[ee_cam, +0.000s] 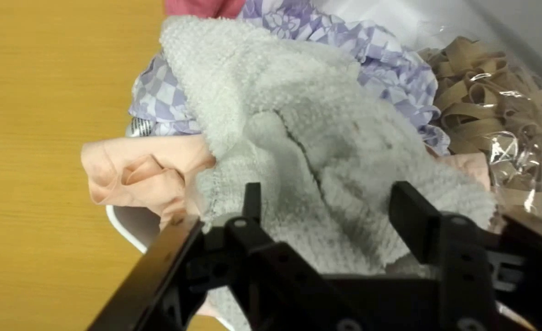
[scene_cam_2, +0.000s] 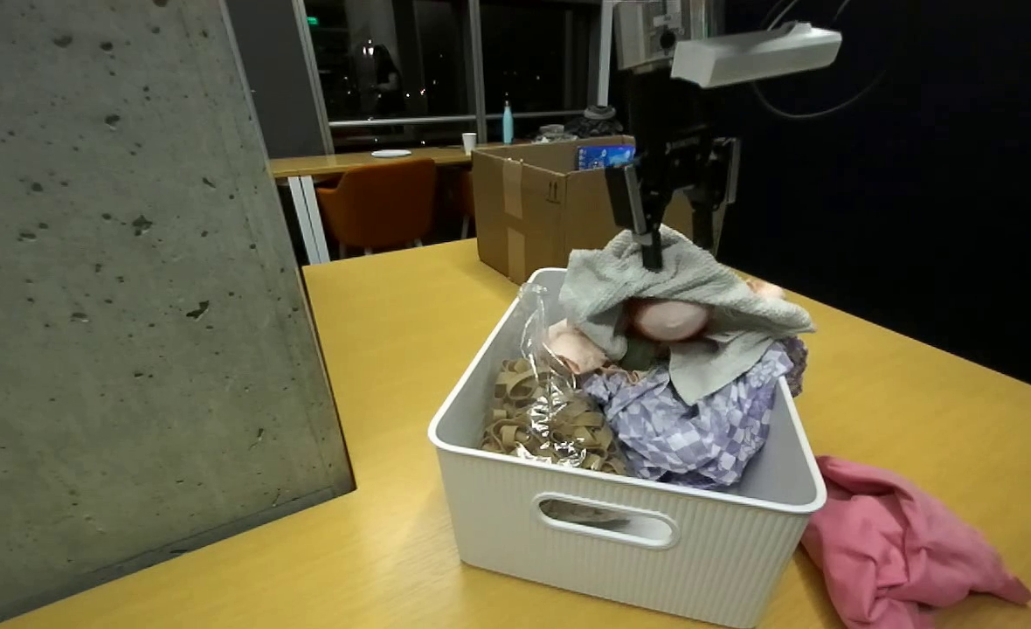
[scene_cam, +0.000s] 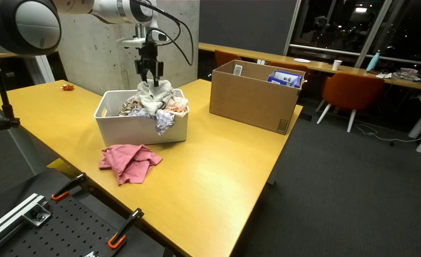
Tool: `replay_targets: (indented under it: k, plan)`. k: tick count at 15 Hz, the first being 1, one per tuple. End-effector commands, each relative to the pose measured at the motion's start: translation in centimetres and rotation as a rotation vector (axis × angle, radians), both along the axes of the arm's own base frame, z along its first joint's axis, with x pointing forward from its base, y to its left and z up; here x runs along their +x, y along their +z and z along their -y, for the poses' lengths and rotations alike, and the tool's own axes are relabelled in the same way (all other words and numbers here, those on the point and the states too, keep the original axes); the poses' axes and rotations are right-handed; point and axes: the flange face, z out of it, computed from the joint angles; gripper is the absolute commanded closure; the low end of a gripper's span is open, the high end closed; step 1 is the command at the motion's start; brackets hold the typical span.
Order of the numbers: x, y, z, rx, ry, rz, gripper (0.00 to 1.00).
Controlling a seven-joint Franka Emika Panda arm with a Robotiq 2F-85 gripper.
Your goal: Use the pink shirt to pick up the moose, put it and the shirt inside the white basket, use the grey towel to pick up the toy vegetable and put it inside the white basket
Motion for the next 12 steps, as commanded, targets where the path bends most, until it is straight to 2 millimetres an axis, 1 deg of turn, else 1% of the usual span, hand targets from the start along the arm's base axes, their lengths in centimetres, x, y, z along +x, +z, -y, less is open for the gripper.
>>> replay_targets:
  k: [1, 3, 6, 8, 12]
  plan:
    - [-1.7, 4.3, 1.6, -0.043, -0.134, 0.005, 0.01]
    - [-2.4, 5.5, 3.0, -0.055, -0.219, 0.022, 0.0]
    - [-3.8, 5.8, 4.9, -0.064, -0.312, 0.027, 0.0]
    - [-4.3, 5.1, 5.7, -0.069, -0.361, 0.055, 0.0]
    - [-6.1, 3.1, 5.0, -0.054, -0.431, 0.12, 0.0]
